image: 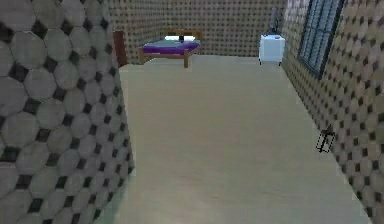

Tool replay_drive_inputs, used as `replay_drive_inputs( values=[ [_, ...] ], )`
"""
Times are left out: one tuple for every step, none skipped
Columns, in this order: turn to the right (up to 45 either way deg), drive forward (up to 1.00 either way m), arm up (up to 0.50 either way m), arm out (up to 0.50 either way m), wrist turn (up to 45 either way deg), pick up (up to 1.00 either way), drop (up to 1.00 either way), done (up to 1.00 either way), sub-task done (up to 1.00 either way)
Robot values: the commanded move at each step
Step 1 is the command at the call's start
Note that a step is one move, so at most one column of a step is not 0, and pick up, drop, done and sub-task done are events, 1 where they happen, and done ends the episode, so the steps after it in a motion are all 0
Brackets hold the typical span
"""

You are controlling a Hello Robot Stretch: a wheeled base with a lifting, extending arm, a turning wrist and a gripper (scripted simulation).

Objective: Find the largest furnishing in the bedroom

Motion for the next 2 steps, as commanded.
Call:
replay_drive_inputs(
  values=[
    [0.0,1.00,0.00,0.00,0.0,0.00,0.00,0.00,0.00],
    [-3.0,0.00,0.00,0.00,0.0,0.00,0.00,0.00,0.00]
  ],
)
